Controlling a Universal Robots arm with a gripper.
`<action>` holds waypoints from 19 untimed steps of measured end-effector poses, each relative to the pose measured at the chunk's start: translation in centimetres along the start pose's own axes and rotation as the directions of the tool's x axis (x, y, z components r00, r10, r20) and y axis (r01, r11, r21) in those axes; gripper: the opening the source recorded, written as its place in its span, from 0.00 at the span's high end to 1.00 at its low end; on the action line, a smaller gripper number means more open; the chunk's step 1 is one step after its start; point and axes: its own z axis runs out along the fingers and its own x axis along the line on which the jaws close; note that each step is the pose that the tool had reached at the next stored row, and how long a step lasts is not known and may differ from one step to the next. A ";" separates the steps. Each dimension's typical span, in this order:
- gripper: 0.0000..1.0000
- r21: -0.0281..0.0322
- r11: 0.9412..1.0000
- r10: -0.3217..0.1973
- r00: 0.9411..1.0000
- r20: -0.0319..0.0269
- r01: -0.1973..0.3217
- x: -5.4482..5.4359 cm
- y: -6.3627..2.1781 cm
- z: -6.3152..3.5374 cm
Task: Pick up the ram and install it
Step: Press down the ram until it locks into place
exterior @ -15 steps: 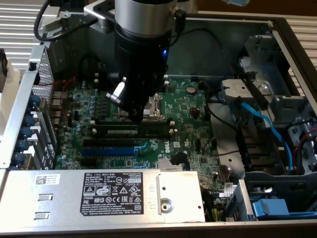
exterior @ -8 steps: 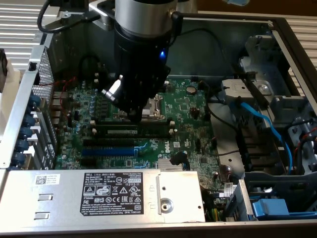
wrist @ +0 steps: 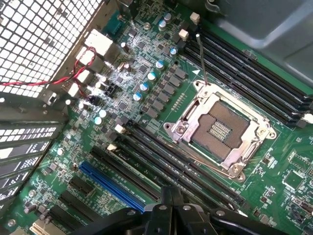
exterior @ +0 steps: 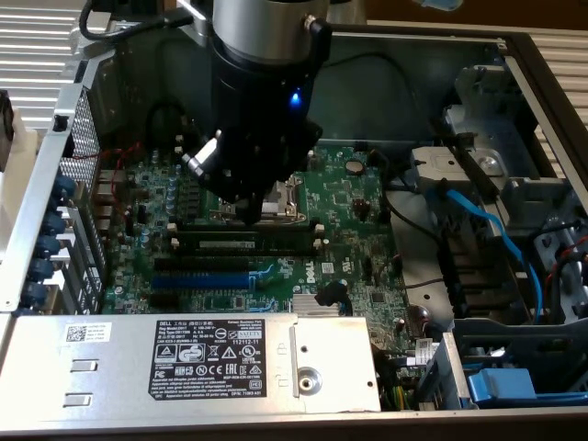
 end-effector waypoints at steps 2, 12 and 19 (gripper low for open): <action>0.90 -0.001 1.000 0.023 1.000 0.000 -0.023 0.0 0.00 0.00; 0.90 -0.001 0.989 0.145 0.989 -0.005 -0.145 0.0 0.00 -0.01; 0.90 0.006 0.977 0.215 0.977 -0.010 -0.215 0.0 0.00 -0.01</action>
